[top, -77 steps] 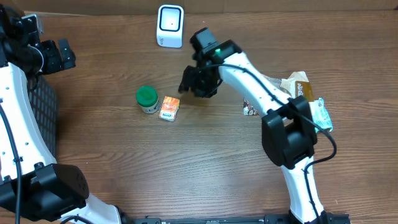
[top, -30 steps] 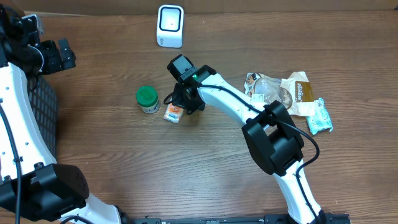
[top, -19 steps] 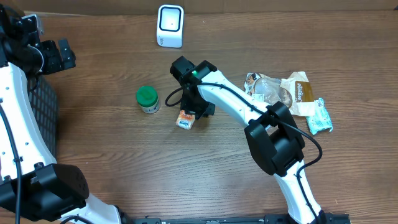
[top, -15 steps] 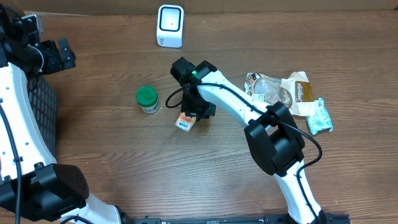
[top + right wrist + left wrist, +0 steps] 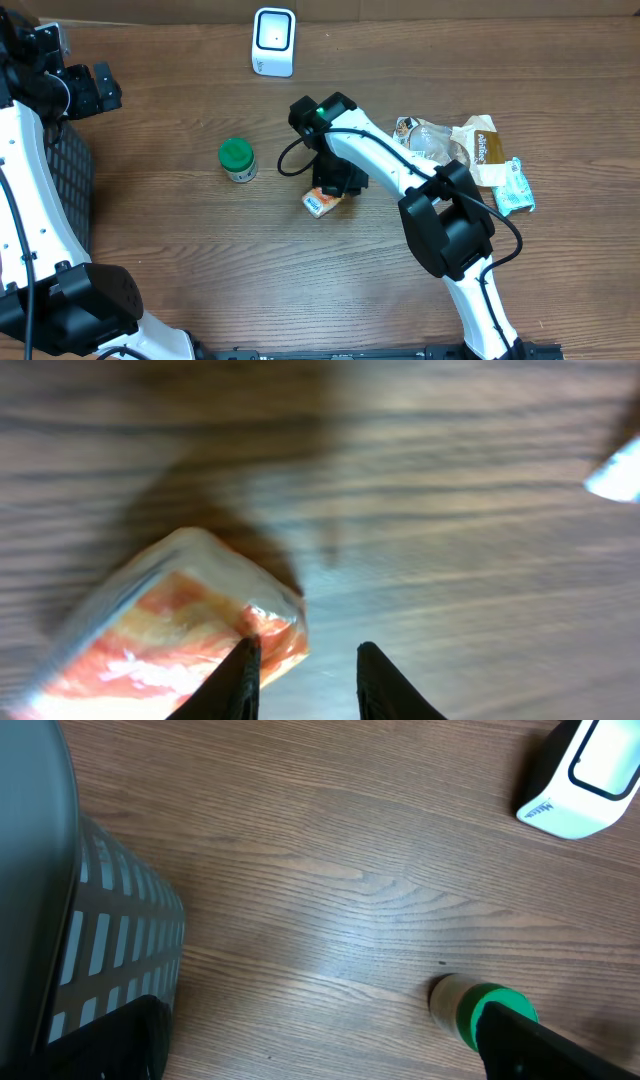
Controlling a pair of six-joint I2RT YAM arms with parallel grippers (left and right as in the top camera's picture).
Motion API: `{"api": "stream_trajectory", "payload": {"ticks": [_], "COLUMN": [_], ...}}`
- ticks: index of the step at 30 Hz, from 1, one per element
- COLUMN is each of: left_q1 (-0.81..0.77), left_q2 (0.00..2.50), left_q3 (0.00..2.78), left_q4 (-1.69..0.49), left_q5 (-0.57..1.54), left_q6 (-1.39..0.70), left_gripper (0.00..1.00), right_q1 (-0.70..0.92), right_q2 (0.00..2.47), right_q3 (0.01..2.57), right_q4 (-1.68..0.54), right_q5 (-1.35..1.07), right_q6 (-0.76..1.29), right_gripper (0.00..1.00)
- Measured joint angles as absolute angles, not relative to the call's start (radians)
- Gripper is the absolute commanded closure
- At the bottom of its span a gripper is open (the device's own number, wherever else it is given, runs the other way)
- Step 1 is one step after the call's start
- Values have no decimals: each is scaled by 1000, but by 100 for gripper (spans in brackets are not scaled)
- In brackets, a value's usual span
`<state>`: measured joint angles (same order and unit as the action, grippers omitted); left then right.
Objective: Scan the item barcode
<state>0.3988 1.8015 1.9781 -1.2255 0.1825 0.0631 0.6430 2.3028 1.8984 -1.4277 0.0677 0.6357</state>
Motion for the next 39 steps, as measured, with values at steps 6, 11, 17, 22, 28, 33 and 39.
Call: {"api": "stream_trajectory", "payload": {"ticks": [6,11,17,22,28,33,39], "left_q1": [399,399,399,399,399,399,399], "left_q2": [1802,1802,1802,1802,1802,1802,1802], "left_q3": [1978,1978,1978,1978,1978,1978,1978], "left_q4": [-1225,-1225,-1225,-1225,-1225,-1225,-1225], "left_q5": [183,183,183,183,183,183,183], "left_q6": [63,63,63,63,63,63,63], "left_gripper": [0,0,0,0,1,1,0], "right_q1": [637,642,707,741,733,733,731], "right_q2": [2301,2283,2282,2282,2275,2275,2275], "right_q3": [1981,2022,1965,1914,1816,1748,1765], "right_q4": [-1441,-1342,-1310,-1401,-1352,-1238,-1140], "right_q5": [76,-93,-207,-221,-211,-179,-155], "right_q6": [412,117,-29,-67,-79,-78,17], "right_gripper": [62,76,86,89,88,88,79]}}
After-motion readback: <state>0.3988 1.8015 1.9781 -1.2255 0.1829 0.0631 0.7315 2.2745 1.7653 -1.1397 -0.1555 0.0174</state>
